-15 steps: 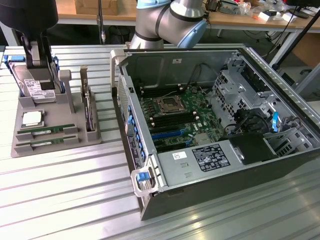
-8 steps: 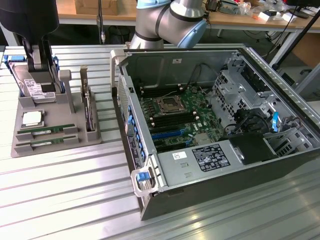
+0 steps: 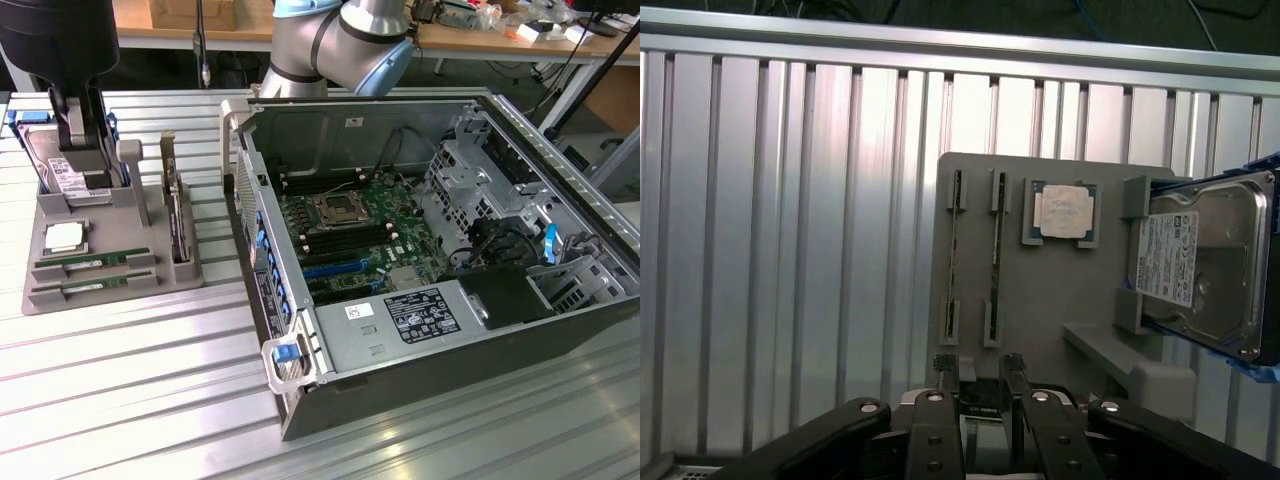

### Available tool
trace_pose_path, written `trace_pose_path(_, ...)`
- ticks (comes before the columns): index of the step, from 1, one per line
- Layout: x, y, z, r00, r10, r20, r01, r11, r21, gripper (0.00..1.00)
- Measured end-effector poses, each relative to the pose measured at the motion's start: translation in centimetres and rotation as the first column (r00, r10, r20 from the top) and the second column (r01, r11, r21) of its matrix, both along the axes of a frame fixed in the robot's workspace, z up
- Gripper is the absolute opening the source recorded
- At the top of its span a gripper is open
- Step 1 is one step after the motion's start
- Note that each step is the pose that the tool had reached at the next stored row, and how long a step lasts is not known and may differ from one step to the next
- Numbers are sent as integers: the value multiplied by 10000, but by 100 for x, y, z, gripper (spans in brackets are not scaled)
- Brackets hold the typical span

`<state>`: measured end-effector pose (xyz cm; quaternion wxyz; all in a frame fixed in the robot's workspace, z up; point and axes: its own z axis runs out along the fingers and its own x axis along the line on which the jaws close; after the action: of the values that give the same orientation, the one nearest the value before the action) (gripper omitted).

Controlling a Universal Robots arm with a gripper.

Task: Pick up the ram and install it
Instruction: 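Pick up the ram and move it above insertion slot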

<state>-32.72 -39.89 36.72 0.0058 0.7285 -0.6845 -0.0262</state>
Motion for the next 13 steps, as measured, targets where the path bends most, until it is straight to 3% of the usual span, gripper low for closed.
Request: trace_pose_path(13, 0, 0, -109, 10000, 13, 0, -13, 10000, 6, 30)
